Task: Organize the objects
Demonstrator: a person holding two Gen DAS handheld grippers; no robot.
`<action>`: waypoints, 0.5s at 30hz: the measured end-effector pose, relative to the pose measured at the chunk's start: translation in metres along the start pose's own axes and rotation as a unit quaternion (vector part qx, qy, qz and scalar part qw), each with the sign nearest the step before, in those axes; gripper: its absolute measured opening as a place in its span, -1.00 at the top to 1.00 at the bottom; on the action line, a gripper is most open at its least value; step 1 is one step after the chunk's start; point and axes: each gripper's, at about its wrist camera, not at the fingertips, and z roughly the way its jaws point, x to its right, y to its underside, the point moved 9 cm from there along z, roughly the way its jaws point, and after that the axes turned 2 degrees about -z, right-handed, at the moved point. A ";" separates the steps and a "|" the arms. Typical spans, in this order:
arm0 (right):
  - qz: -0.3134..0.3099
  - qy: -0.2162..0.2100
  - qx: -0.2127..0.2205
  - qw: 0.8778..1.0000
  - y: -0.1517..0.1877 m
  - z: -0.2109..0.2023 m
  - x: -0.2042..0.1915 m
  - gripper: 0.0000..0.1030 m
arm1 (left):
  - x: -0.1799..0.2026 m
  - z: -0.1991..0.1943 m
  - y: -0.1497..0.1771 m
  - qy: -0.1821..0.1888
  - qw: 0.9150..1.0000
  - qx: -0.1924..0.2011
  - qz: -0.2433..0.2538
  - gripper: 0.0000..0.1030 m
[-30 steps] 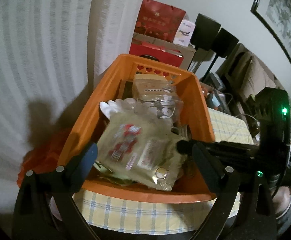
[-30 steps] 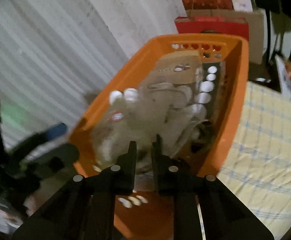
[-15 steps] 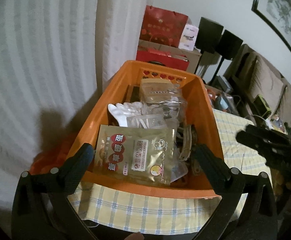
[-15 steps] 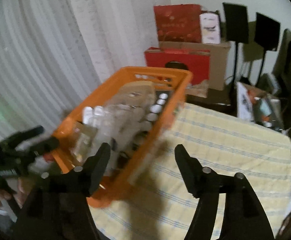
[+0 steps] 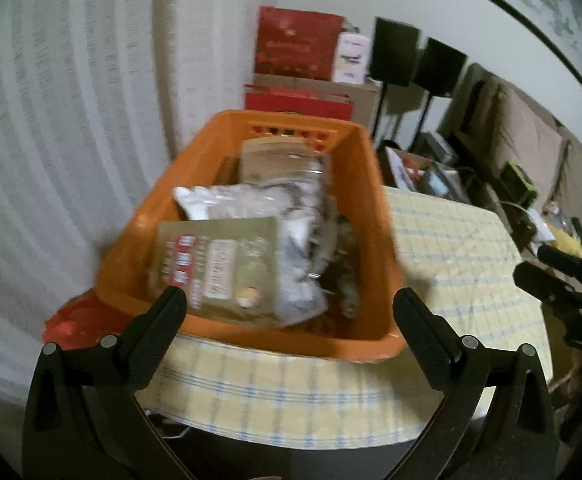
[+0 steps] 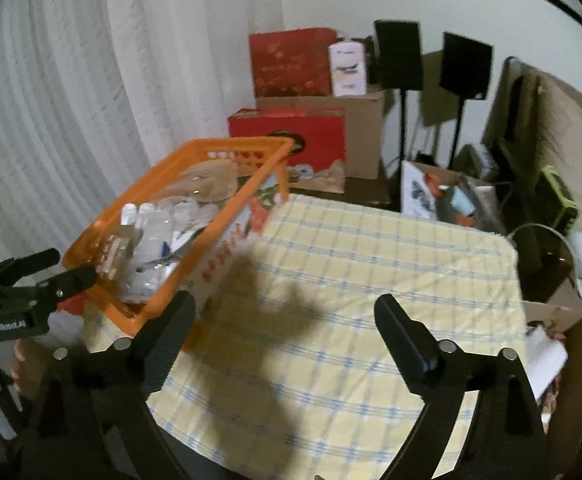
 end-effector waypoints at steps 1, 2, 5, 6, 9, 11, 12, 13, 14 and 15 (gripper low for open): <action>0.002 0.006 0.002 1.000 0.003 -0.004 0.003 -0.95 | 0.008 -0.002 0.003 0.004 1.000 0.000 0.006 -1.00; 0.005 0.014 0.005 1.000 0.007 -0.009 0.008 -0.96 | 0.014 -0.003 0.004 0.005 1.000 0.002 0.011 -1.00; 0.012 0.036 0.012 0.999 0.020 -0.022 0.019 -0.97 | 0.030 -0.009 0.010 -0.001 1.000 0.009 0.027 -1.00; 0.017 0.042 0.014 0.999 0.024 -0.025 0.023 -0.98 | 0.037 -0.012 0.012 -0.001 0.999 0.014 0.032 -1.00; 0.030 0.063 0.021 0.997 0.034 -0.035 0.036 -0.99 | 0.049 -0.014 0.019 0.009 0.999 0.014 0.033 -1.00; 0.035 0.080 0.025 0.996 0.040 -0.041 0.044 -0.99 | 0.057 -0.015 0.023 0.018 0.999 0.012 0.032 -1.00; 0.036 0.086 0.026 0.995 0.042 -0.044 0.046 -0.99 | 0.060 -0.016 0.025 0.020 0.999 0.013 0.031 -1.00; 0.036 0.091 0.027 0.995 0.043 -0.046 0.048 -0.99 | 0.061 -0.016 0.026 0.020 0.999 0.015 0.029 -1.00; 0.035 0.097 0.029 0.994 0.046 -0.048 0.050 -0.99 | 0.064 -0.017 0.027 0.022 0.999 0.015 0.028 -1.00; 0.036 0.100 0.030 0.994 0.048 -0.050 0.052 -0.99 | 0.065 -0.018 0.029 0.022 0.999 0.015 0.028 -1.00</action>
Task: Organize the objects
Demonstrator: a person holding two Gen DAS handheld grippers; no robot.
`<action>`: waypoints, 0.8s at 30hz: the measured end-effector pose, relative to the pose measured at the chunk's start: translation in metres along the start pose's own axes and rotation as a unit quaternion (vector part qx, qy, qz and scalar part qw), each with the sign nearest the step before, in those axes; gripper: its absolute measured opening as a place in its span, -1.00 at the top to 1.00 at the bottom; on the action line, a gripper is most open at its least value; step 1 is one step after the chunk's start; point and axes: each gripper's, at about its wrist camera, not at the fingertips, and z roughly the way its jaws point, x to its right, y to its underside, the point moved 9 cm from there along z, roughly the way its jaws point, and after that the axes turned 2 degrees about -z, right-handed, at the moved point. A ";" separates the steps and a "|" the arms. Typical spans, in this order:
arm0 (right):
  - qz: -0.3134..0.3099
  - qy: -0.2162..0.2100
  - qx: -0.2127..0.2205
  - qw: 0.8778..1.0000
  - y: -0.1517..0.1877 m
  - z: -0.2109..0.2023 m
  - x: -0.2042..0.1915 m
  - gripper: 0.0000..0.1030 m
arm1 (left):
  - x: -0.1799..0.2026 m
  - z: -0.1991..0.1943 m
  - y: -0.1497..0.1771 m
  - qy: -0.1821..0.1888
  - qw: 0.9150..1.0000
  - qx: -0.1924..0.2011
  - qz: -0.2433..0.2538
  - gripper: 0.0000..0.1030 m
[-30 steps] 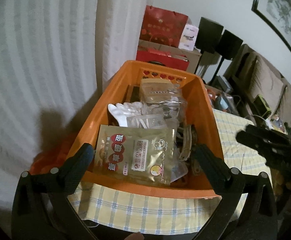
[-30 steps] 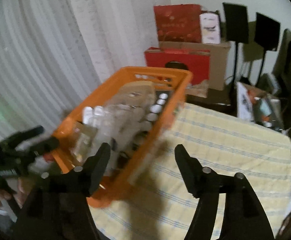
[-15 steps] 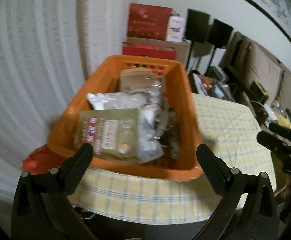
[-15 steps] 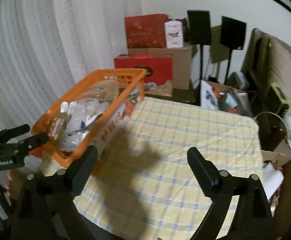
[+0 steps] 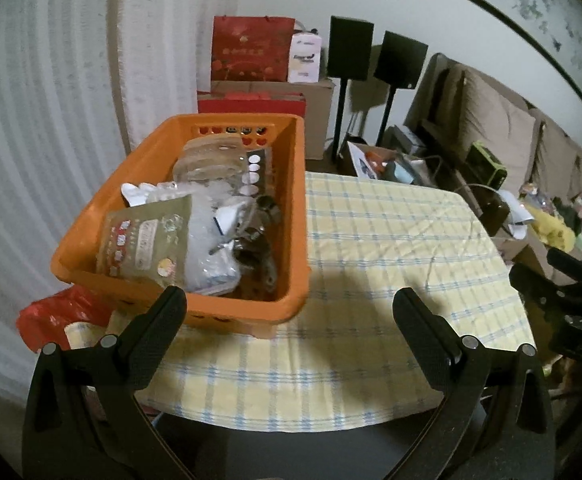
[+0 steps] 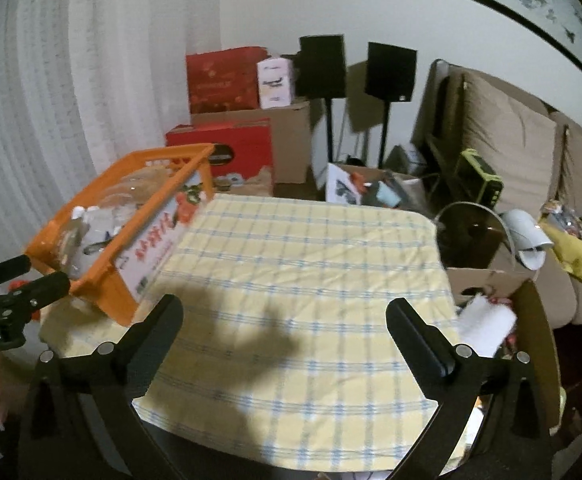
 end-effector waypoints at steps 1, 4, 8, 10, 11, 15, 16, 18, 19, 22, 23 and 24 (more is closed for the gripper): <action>0.002 0.001 0.001 1.000 0.001 -0.002 0.001 -0.99 | 0.002 -0.001 0.001 -0.002 1.000 0.001 0.001 -1.00; 0.009 -0.002 0.002 1.000 0.008 -0.007 0.001 -0.99 | 0.005 -0.003 0.004 -0.009 1.000 0.003 0.006 -1.00; 0.013 -0.007 0.003 1.000 0.015 -0.014 -0.001 -0.99 | 0.008 -0.007 0.009 -0.008 1.000 0.004 0.007 -1.00; 0.012 -0.005 0.006 1.000 0.018 -0.017 -0.003 -0.99 | 0.008 -0.010 0.011 -0.013 1.000 0.005 0.010 -1.00; 0.011 -0.005 0.008 1.000 0.018 -0.018 -0.003 -0.99 | 0.008 -0.010 0.011 -0.017 1.000 0.006 0.011 -1.00; 0.009 -0.004 0.010 1.000 0.020 -0.022 -0.007 -0.99 | 0.007 -0.015 0.014 -0.029 0.999 0.009 0.014 -1.00; 0.009 -0.004 0.010 1.000 0.021 -0.023 -0.007 -0.99 | 0.006 -0.015 0.015 -0.029 0.999 0.009 0.013 -1.00; 0.009 -0.003 0.013 1.000 0.022 -0.025 -0.008 -0.99 | 0.004 -0.016 0.015 -0.032 0.999 0.009 0.012 -1.00; 0.008 -0.003 0.013 1.000 0.022 -0.025 -0.009 -0.99 | 0.002 -0.016 0.014 -0.034 0.999 0.010 0.012 -1.00; 0.008 -0.004 0.014 1.000 0.022 -0.026 -0.011 -0.99 | -0.001 -0.017 0.014 -0.040 0.999 0.014 0.011 -1.00; 0.007 -0.005 0.015 1.000 0.023 -0.026 -0.011 -0.99 | -0.002 -0.018 0.015 -0.040 0.999 0.015 0.010 -1.00; 0.007 -0.004 0.013 1.000 0.023 -0.026 -0.011 -0.99 | -0.002 -0.019 0.014 -0.042 0.999 0.017 0.009 -1.00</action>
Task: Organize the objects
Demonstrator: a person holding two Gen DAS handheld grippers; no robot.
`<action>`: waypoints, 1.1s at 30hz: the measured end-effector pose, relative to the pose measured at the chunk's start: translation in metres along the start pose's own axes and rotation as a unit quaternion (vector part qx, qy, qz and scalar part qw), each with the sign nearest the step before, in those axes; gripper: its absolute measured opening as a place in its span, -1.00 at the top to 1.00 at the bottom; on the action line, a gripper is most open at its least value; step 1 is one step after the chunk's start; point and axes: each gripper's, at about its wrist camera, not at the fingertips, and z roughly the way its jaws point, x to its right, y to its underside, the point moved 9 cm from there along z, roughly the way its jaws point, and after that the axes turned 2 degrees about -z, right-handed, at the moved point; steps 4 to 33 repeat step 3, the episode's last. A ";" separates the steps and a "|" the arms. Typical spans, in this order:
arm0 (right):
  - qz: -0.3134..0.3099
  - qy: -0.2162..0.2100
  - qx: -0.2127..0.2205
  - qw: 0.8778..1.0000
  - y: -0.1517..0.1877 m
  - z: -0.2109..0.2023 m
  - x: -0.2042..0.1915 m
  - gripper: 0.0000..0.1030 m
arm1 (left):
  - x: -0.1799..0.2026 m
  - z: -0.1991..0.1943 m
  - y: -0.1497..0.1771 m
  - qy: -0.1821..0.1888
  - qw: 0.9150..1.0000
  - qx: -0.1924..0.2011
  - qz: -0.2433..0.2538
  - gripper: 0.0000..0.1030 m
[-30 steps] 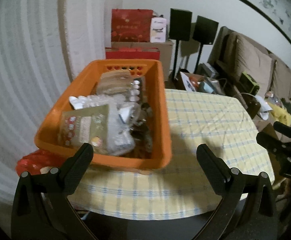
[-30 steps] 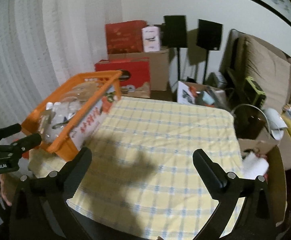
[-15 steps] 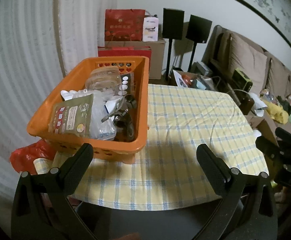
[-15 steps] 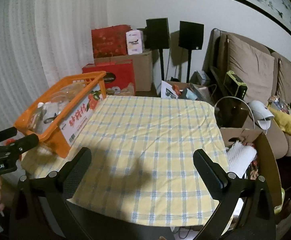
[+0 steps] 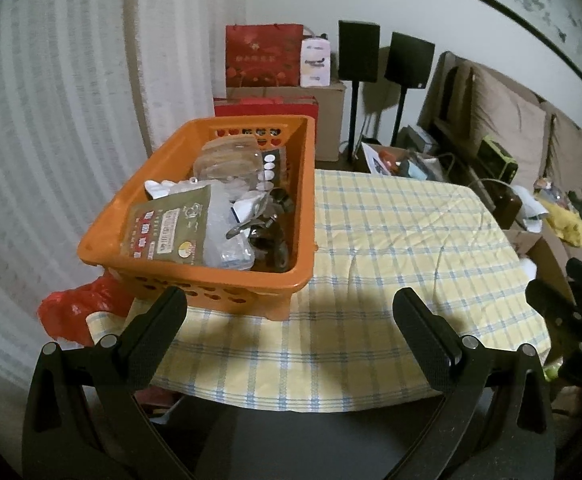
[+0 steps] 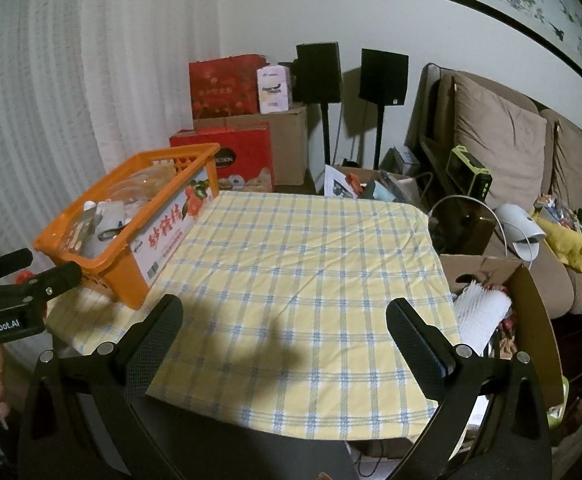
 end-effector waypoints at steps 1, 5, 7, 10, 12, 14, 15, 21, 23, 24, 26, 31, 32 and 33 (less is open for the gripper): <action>0.000 0.001 0.000 1.000 0.000 0.000 0.000 -0.99 | -0.001 -0.001 0.000 -0.003 1.000 0.002 0.000 -1.00; 0.001 0.001 0.000 1.000 0.000 0.000 -0.001 -0.99 | -0.003 -0.003 -0.001 -0.009 1.000 0.005 -0.002 -1.00; 0.001 0.001 0.000 1.000 0.000 0.000 -0.001 -0.99 | -0.003 -0.003 -0.001 -0.009 1.000 0.005 -0.002 -1.00; 0.001 0.001 0.000 1.000 0.000 0.000 -0.001 -0.99 | -0.003 -0.003 -0.001 -0.009 1.000 0.005 -0.002 -1.00; 0.001 0.001 0.000 1.000 0.000 0.000 -0.001 -0.99 | -0.003 -0.003 -0.001 -0.009 1.000 0.005 -0.002 -1.00; 0.001 0.001 0.000 1.000 0.000 0.000 -0.001 -0.99 | -0.003 -0.003 -0.001 -0.009 1.000 0.005 -0.002 -1.00; 0.001 0.001 0.000 1.000 0.000 0.000 -0.001 -0.99 | -0.003 -0.003 -0.001 -0.009 1.000 0.005 -0.002 -1.00; 0.001 0.001 0.000 1.000 0.000 0.000 -0.001 -0.99 | -0.003 -0.003 -0.001 -0.009 1.000 0.005 -0.002 -1.00; 0.001 0.001 0.000 1.000 0.000 0.000 -0.001 -0.99 | -0.003 -0.003 -0.001 -0.009 1.000 0.005 -0.002 -1.00; 0.001 0.001 0.000 1.000 0.000 0.000 -0.001 -0.99 | -0.003 -0.003 -0.001 -0.009 1.000 0.005 -0.002 -1.00; 0.001 0.001 0.000 1.000 0.000 0.000 -0.001 -0.99 | -0.003 -0.003 -0.001 -0.009 1.000 0.005 -0.002 -1.00; 0.001 0.001 0.000 1.000 0.000 0.000 -0.001 -0.99 | -0.003 -0.003 -0.001 -0.009 1.000 0.005 -0.002 -1.00; 0.001 0.001 0.000 1.000 0.000 0.000 -0.001 -0.99 | -0.003 -0.003 -0.001 -0.009 1.000 0.005 -0.002 -1.00; 0.001 0.001 0.000 1.000 0.000 0.000 -0.001 -0.99 | -0.003 -0.003 -0.001 -0.009 1.000 0.005 -0.002 -1.00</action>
